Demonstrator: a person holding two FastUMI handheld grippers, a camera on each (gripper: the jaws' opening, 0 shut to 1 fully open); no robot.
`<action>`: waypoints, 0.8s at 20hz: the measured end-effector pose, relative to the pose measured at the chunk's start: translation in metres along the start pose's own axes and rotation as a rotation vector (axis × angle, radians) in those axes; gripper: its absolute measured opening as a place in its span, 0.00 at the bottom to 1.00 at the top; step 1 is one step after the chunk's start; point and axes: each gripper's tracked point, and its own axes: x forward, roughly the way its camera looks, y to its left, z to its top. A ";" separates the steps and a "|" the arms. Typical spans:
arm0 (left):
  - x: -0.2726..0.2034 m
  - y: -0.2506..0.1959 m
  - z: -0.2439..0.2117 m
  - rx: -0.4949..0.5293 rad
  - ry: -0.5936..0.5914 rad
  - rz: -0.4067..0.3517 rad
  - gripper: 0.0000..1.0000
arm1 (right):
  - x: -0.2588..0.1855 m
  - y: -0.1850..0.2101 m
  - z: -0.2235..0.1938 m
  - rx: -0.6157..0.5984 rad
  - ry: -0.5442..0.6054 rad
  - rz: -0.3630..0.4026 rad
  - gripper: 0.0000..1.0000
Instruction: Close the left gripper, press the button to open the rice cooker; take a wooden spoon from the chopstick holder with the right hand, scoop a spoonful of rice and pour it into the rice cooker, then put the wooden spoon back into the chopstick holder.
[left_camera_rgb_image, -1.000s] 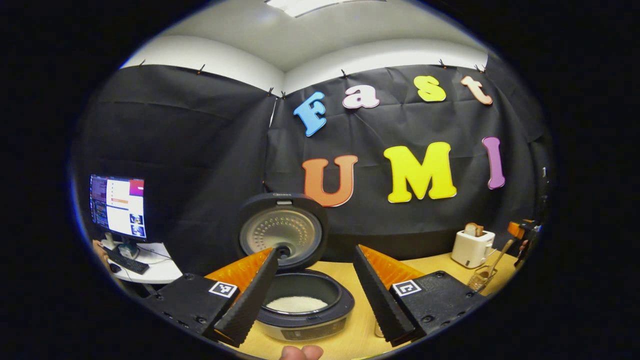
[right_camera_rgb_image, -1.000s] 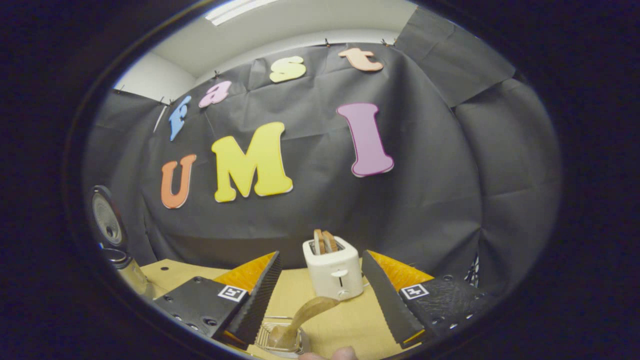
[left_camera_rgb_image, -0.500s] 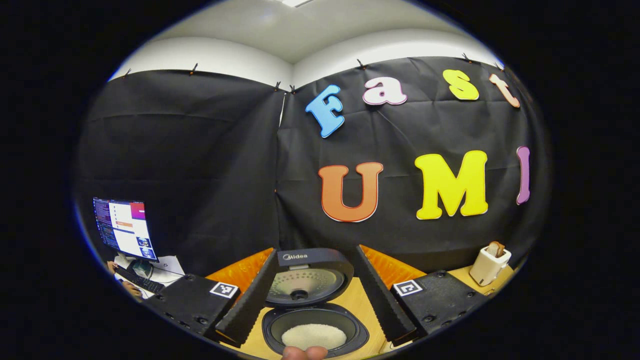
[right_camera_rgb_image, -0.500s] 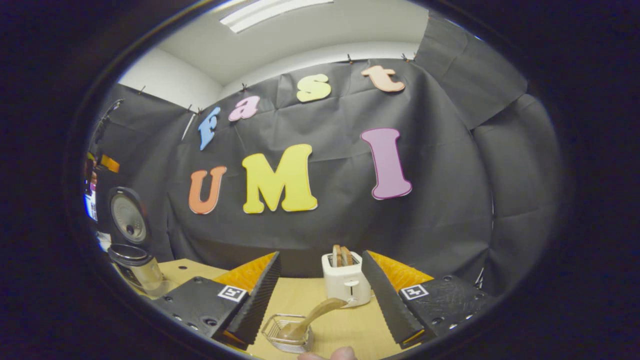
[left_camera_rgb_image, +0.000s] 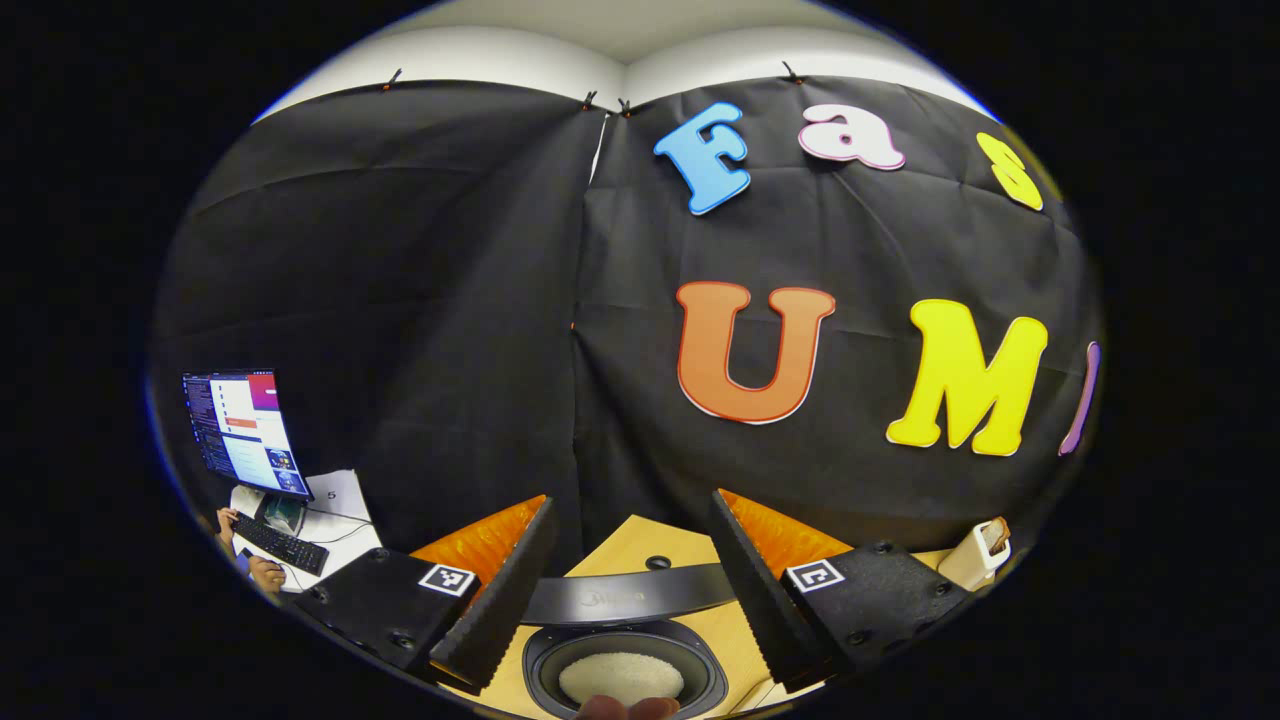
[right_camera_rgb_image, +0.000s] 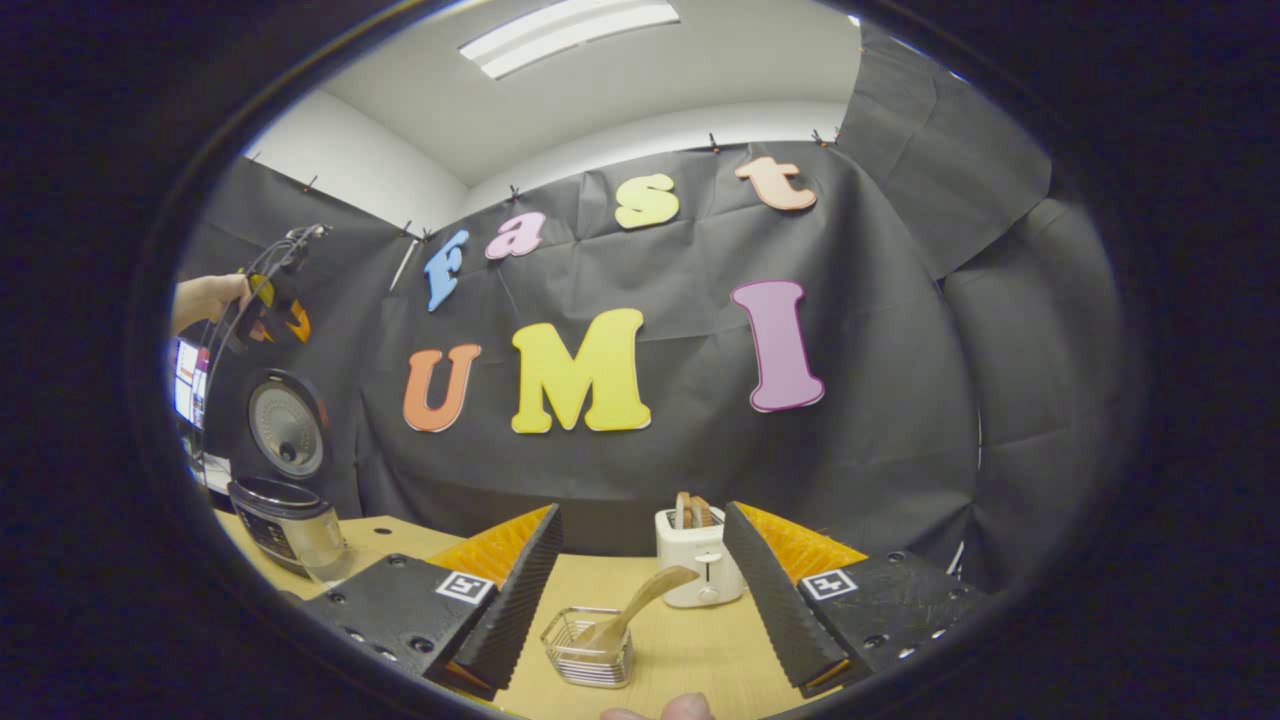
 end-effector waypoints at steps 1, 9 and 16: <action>0.007 0.007 0.000 0.009 0.017 0.021 0.96 | -0.006 0.006 -0.001 0.006 -0.005 0.012 0.95; 0.039 0.007 -0.045 0.004 0.238 0.036 0.94 | -0.024 0.040 0.003 0.023 -0.027 0.084 0.95; 0.040 0.009 -0.059 0.006 0.288 0.049 0.86 | -0.029 0.044 0.001 0.020 -0.025 0.076 0.95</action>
